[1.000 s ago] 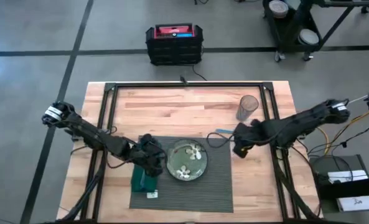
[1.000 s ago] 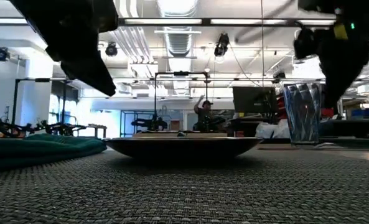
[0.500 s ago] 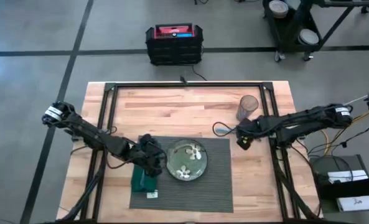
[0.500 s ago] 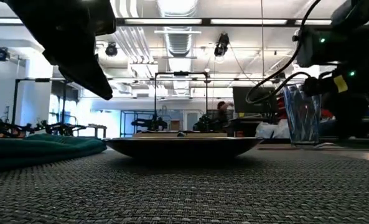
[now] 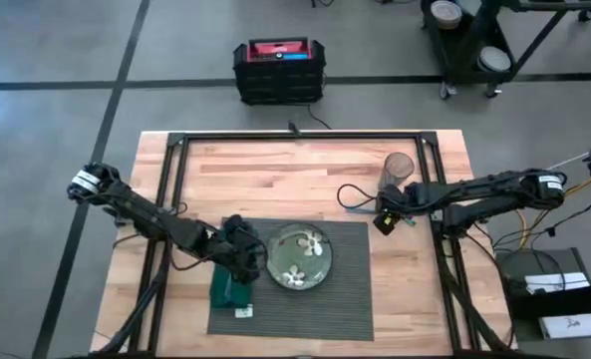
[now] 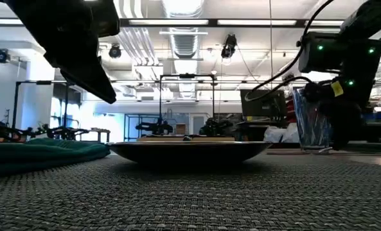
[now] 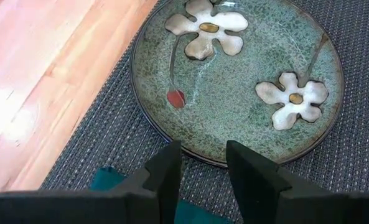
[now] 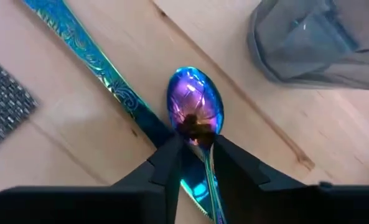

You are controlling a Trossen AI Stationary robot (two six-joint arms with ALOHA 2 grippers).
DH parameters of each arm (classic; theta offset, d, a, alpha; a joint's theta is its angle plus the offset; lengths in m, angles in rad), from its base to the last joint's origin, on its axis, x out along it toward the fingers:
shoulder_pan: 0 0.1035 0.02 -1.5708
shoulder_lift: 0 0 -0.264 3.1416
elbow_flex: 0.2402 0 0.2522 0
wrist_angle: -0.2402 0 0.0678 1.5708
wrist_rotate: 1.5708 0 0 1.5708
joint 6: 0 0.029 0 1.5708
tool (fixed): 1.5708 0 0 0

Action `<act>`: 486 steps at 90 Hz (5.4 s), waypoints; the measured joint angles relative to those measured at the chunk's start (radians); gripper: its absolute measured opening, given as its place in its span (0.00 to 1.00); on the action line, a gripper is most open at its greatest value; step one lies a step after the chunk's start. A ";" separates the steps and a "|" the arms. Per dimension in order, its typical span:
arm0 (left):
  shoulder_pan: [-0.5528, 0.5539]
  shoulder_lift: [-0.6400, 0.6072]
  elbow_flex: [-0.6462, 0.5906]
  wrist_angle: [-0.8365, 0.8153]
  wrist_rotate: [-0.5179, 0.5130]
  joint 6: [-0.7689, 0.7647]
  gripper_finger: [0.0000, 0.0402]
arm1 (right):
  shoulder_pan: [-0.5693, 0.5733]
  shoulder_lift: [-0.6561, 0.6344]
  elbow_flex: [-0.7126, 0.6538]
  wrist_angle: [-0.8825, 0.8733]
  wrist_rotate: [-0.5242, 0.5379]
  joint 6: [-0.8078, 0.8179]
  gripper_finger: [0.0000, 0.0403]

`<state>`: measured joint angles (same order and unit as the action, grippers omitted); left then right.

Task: Set table place
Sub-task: Put the iridescent blue spoon on the gray place mat, then adjust the gray place mat

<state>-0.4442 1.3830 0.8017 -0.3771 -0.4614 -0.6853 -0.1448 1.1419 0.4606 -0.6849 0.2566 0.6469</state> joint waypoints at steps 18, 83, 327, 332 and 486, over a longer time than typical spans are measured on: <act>0.000 0.000 0.000 0.000 0.000 0.000 0.28 | 0.000 0.000 -0.049 0.045 0.031 0.060 0.06; 0.000 0.000 0.000 0.000 0.035 0.000 0.28 | 0.103 -0.012 0.188 -0.151 -0.095 0.141 0.00; 0.000 -0.001 0.000 0.039 0.061 -0.005 0.28 | 0.799 0.198 0.114 0.232 0.151 1.153 0.42; 0.000 -0.001 0.000 0.039 0.061 -0.005 0.28 | 0.799 0.181 0.114 0.252 0.082 1.078 0.41; -0.004 0.136 -0.025 0.280 0.206 0.144 0.28 | 0.708 0.216 0.144 0.674 0.264 0.015 0.06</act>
<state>-0.4484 1.5186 0.7769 -0.0968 -0.2549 -0.5413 0.5629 1.3579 0.6044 -0.0104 0.5205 0.6619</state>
